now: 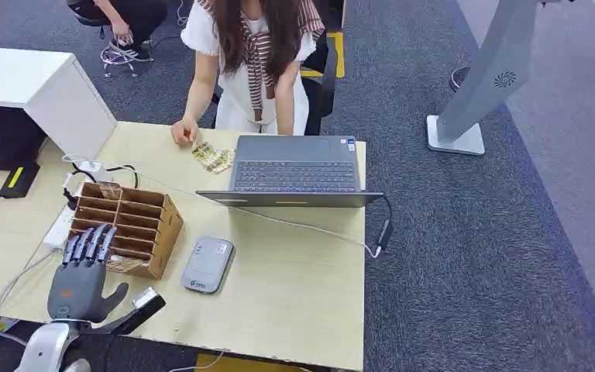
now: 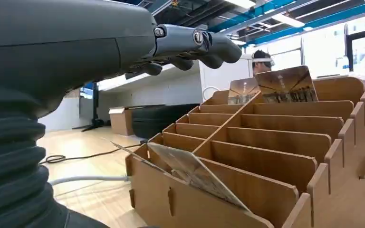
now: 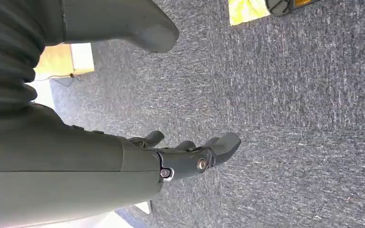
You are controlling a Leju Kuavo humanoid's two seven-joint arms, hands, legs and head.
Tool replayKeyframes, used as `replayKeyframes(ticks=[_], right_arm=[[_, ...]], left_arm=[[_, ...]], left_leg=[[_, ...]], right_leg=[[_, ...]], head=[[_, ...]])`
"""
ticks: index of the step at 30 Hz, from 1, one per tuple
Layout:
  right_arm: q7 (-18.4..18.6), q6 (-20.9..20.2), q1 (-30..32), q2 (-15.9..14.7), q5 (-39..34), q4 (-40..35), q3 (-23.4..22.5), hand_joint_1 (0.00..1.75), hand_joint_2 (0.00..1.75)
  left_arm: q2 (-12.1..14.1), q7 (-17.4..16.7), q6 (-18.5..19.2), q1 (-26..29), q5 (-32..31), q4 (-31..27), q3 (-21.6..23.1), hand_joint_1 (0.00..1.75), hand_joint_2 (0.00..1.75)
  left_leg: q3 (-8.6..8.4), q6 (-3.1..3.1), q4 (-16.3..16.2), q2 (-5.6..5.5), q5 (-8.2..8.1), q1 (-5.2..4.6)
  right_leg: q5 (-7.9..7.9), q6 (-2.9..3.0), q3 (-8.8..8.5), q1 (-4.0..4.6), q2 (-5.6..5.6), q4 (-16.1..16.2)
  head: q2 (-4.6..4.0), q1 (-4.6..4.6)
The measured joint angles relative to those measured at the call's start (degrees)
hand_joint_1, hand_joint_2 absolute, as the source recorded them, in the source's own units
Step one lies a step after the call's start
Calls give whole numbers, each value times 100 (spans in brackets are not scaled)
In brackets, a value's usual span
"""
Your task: Pass the card to the sensor for recognition and then transmit it.
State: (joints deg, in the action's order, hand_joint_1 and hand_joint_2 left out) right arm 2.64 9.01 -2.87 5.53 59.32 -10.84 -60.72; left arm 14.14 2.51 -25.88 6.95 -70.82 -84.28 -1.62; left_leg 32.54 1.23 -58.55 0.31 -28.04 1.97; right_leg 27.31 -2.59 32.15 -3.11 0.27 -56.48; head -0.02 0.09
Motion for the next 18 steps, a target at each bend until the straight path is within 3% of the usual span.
replayKeyframes(ticks=[6,7,18], right_arm=[[4,7,-2,0,-13,0,0,0,175],[4,7,-2,0,-13,0,0,0,175],[-18,4,-1,0,-13,0,0,0,175]], left_arm=[[-28,39,-30,-4,-17,53,0,0,175],[-28,41,-31,-4,-17,53,0,175,175],[-28,166,-37,-3,101,103,-42,175,175]], left_leg=[[0,0,0,0,0,0],[0,0,0,0,0,0],[0,0,0,0,0,0]], right_leg=[[0,0,0,0,0,0],[0,0,0,0,0,0],[0,0,0,0,0,0]], head=[[0,0],[0,-2],[0,-2]])
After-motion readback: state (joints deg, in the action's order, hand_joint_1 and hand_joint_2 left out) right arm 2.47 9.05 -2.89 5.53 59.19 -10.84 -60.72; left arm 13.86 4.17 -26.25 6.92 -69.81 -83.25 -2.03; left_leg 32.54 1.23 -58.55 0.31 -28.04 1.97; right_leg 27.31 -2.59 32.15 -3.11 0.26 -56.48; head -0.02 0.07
